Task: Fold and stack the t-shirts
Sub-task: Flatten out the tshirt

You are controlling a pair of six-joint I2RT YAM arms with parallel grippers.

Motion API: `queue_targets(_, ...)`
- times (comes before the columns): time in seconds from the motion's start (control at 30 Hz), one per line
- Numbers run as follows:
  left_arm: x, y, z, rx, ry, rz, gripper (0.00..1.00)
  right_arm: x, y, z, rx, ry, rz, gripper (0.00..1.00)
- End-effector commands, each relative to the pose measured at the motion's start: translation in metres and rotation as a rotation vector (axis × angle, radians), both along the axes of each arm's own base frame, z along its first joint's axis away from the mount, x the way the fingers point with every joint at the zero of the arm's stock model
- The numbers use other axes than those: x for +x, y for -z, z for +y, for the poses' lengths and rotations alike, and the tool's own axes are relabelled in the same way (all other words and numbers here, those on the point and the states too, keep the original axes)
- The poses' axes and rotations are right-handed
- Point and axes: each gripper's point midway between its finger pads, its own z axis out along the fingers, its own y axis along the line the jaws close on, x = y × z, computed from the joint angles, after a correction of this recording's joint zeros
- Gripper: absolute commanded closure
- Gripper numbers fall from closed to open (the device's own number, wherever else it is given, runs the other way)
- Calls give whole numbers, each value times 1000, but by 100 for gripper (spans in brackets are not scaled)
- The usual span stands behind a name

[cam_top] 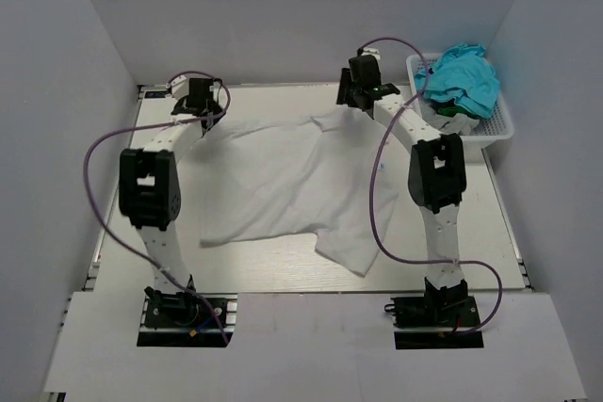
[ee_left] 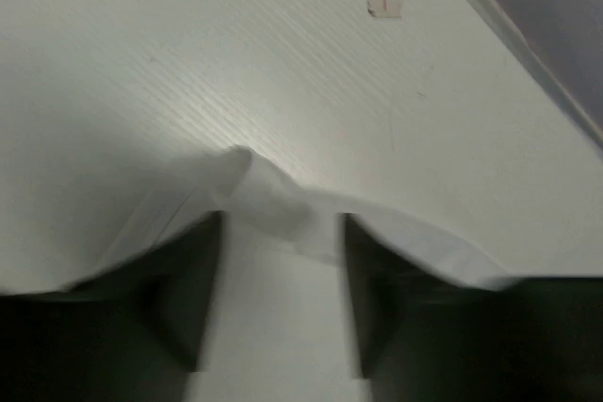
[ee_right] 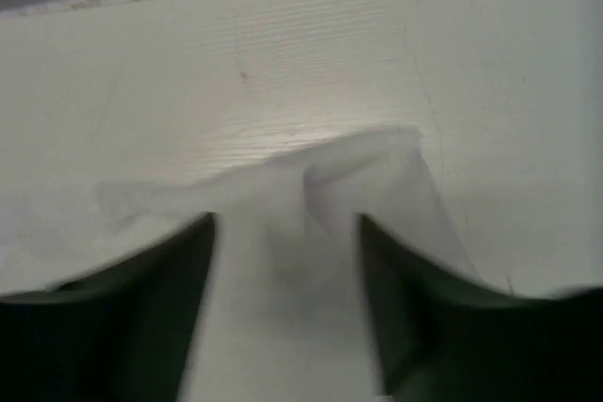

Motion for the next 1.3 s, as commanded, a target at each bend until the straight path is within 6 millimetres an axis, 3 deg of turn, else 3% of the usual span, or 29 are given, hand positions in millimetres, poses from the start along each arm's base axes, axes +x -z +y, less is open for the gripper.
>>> queue_targets(0.0,45,-34,29,38,-102,-58,1,33,-1,1,28,-21,-31,10)
queue_targets(0.03,56,-13,26,53,-68,-11,0,39,-12,2,27,-32,-64,10)
queue_targets(0.07,55,-7,31,63,-57,42,0,39,-10,2,27,-41,-60,10)
queue_targets(0.1,68,-28,28,60,-38,10,0,35,-19,4,36,-54,-65,10)
queue_targets(0.13,69,-28,26,67,-15,24,0,32,-23,3,35,-56,-68,10)
queue_targets(0.17,68,-30,25,67,-1,33,0,22,-4,1,23,-60,-21,10)
queue_targets(0.2,61,-33,25,68,0,44,0,12,-33,0,41,-66,-58,10)
queue_targets(0.23,55,-34,24,73,21,53,0,7,-39,-2,46,-71,-64,10)
queue_targets(0.27,48,-36,12,57,67,53,0,-15,-24,-5,41,-87,-14,10)
queue_targets(0.3,33,-42,9,56,100,48,0,-24,-23,-4,50,-96,-4,10)
queue_targets(0.33,24,-44,1,53,141,47,0,-41,-53,0,100,-143,-38,10)
queue_targets(0.37,14,-45,-7,24,179,50,0,-56,-33,-2,101,-144,15,10)
queue_targets(0.4,-6,-28,-15,8,207,106,0,-74,-10,-6,93,-149,75,10)
queue_targets(0.43,-19,-43,-20,-12,232,80,0,-97,-14,-7,109,-173,88,10)
queue_targets(0.47,-32,-41,-30,-62,268,87,0,-106,-10,-7,125,-170,107,10)
queue_targets(0.5,-54,-18,-33,-91,280,138,0,-122,9,-12,114,-169,150,10)
queue_targets(0.53,-54,-23,-39,-112,310,87,0,-140,19,-17,109,-173,179,10)
queue_targets(0.57,-70,-22,-56,-160,379,75,0,-145,12,-18,127,-167,159,10)
queue_targets(0.6,-73,-24,-60,-175,399,63,0,-162,31,-23,121,-163,204,10)
queue_targets(0.7,-89,-13,-63,-171,379,129,0,-181,43,-27,134,-165,246,10)
queue_targets(0.77,-99,1,-59,-147,343,197,0,-191,45,-18,180,-204,265,10)
queue_targets(0.8,-102,11,-58,-148,341,221,0,-197,58,-19,181,-209,285,10)
queue_targets(1.0,-109,44,-83,-197,417,269,0,-216,92,-18,194,-224,381,10)
queue_targets(1.27,-107,91,-56,-80,306,456,0,-226,119,-26,194,-167,452,10)
